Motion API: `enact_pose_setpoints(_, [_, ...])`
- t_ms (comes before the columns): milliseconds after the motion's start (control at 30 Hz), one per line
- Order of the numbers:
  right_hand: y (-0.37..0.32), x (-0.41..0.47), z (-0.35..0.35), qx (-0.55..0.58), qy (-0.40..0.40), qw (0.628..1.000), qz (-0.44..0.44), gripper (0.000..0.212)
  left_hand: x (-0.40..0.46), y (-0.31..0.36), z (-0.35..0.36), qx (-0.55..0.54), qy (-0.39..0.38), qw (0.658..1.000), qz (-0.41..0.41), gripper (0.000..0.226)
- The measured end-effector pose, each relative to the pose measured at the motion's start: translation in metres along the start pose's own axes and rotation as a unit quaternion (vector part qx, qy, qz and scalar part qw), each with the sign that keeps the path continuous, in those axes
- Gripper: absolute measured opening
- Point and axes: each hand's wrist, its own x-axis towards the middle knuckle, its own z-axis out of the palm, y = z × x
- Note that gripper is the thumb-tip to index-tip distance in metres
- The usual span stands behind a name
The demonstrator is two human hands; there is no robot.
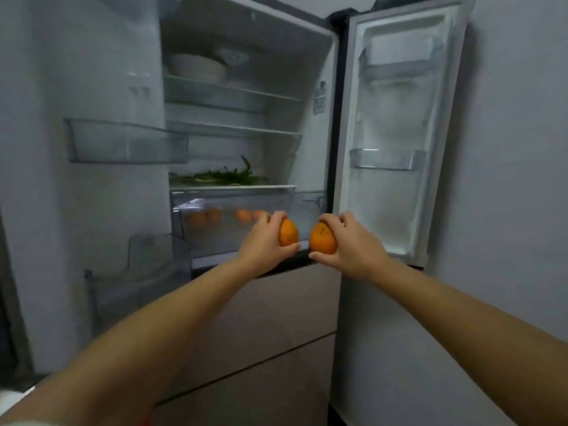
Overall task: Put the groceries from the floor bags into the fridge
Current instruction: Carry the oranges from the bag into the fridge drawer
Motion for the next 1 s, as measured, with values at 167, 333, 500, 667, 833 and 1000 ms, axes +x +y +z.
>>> enact_pose_setpoints(167, [0.046, 0.097, 0.001, 0.040, 0.053, 0.998, 0.015, 0.072, 0.114, -0.002, -0.003, -0.013, 0.040, 0.998, 0.043, 0.060])
enact_pose_setpoints(333, [0.074, 0.204, 0.028, 0.054, 0.073, 0.996, -0.021, 0.072, 0.208, -0.029, -0.014, 0.075, 0.023, 0.996, 0.041, 0.061])
enact_pose_setpoints(500, [0.081, 0.309, 0.075, 0.116, 0.013, 0.991, -0.071, 0.072, 0.273, -0.079, -0.031, 0.156, -0.099, 0.980, -0.069, 0.058])
enact_pose_setpoints(667, [0.064, 0.401, 0.145, 0.015, -0.207, 0.952, -0.226, 0.064, 0.310, -0.140, -0.035, 0.209, -0.232, 0.934, -0.177, 0.046])
enact_pose_setpoints(833, [0.030, 0.442, 0.232, -0.070, -0.375, 0.857, -0.347, 0.050, 0.323, -0.188, -0.005, 0.303, -0.436, 0.810, -0.250, 0.046])
enact_pose_setpoints(1000, [0.029, 0.449, 0.291, -0.041, -0.427, 0.816, -0.386, 0.065, 0.333, -0.230, 0.019, 0.294, -0.484, 0.788, -0.241, 0.067])
